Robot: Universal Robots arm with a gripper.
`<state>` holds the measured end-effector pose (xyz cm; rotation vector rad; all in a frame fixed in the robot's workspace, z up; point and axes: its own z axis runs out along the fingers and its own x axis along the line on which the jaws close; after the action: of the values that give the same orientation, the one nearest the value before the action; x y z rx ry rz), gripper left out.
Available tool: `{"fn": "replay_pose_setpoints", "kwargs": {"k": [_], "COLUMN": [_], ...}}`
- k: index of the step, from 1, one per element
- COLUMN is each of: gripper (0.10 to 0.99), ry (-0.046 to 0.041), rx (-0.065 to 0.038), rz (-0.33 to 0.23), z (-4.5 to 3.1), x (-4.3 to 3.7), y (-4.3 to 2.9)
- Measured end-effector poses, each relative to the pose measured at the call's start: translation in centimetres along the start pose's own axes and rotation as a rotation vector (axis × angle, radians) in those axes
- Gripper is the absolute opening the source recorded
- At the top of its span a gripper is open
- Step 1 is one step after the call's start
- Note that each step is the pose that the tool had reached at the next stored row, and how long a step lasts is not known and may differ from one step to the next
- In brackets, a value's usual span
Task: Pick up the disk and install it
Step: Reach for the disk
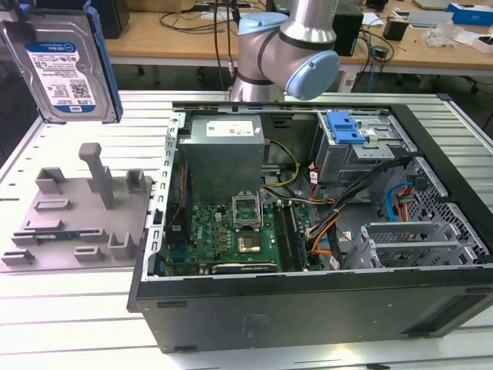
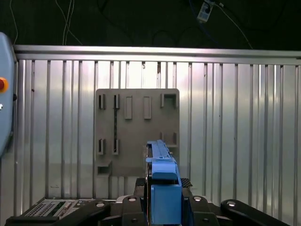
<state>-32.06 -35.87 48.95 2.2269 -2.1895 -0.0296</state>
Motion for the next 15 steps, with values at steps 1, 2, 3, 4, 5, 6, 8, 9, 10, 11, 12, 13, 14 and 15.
{"fn": "replay_pose_setpoints", "kwargs": {"k": [1,2,3,4,5,6,8,9,10,11,12,13,14,15], "gripper": [0.365,0.365,0.365,0.365,0.365,0.365,0.365,0.365,0.365,0.365,0.365,0.365,0.365,0.365], "ry": [0.0001,0.0,0.0001,0.0,0.0,0.0001,0.0,0.0001,0.0,0.0,0.0,0.0,0.0,0.0], "rx": [0.0,0.0,0.0,0.0,0.0,0.0,0.0,0.0,0.0,0.0,0.0,0.0,0.0,0.0], "rz": [0.0,0.0,0.0,0.0,0.0,0.0,0.0,0.0,0.0,0.0,0.0,0.0,0.0,0.0], "z": [-0.01,-0.02,-0.04,-0.04,-0.05,-0.06,-0.08,-0.09,-0.09,-0.1,-0.12,-0.13,-0.14,-0.15], "x": [0.3,0.62,0.89,1.05,1.27,1.45,1.88,2.12,2.27,2.67,2.9,3.1,3.34,3.55], "y": [-0.43,-0.91,-1.3,-1.54,-1.86,-2.13,-2.77,-3.11,-3.33,-3.97,-4.4,-4.76,-5.21,-5.62]}}
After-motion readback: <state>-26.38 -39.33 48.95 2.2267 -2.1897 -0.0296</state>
